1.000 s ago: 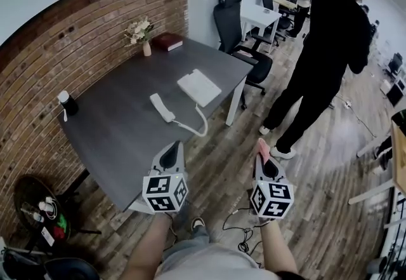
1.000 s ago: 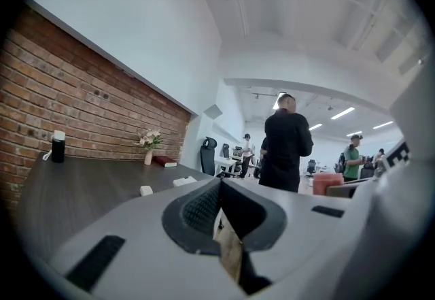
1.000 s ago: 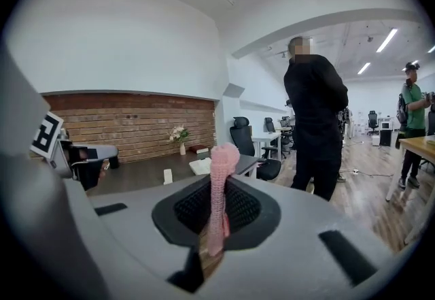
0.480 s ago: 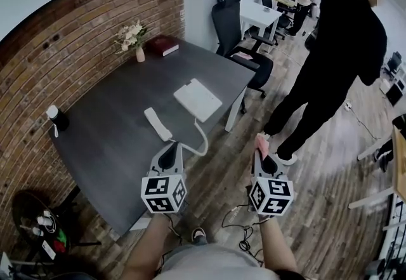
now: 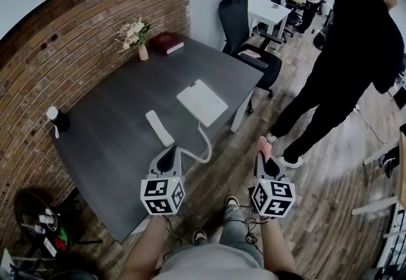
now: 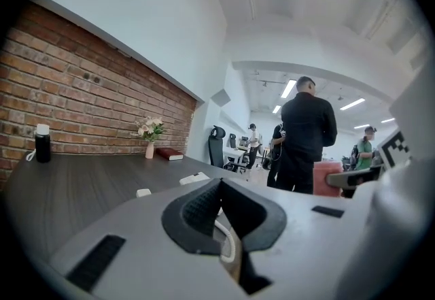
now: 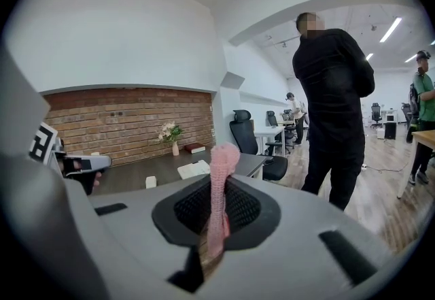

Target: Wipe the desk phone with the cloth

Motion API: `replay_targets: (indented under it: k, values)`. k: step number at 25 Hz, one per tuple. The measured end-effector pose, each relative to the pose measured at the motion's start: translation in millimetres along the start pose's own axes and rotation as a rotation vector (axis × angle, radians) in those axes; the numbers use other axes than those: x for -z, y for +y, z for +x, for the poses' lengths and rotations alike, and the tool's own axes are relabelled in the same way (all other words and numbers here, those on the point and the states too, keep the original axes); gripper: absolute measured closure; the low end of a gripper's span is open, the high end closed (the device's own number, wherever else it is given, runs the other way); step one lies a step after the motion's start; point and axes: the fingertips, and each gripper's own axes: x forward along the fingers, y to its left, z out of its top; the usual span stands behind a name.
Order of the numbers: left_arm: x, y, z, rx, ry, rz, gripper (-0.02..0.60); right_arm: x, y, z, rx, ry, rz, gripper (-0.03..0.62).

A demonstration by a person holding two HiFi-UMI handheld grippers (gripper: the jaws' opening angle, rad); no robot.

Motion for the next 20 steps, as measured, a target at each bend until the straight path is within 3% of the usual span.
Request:
replay_targets:
  k: [6,13,20]
  values:
    - [-7.2,17.0,42.3,-0.094,-0.016,0.007,0.577,-21.6,-12.4,75.0,-0.077,-0.012,-0.031,0.571]
    - [-29.9,25.7,113.0,-0.235,-0.04,-0.047,0.577,-74.9,-22.7,179.7,-0.226,-0.011,-0.135,0.571]
    - [-39.8,29.5,176.9,-0.378,-0.059,-0.086,0.577,-103.2,-38.6,276.8,-0.369,0.014,-0.192,0.571]
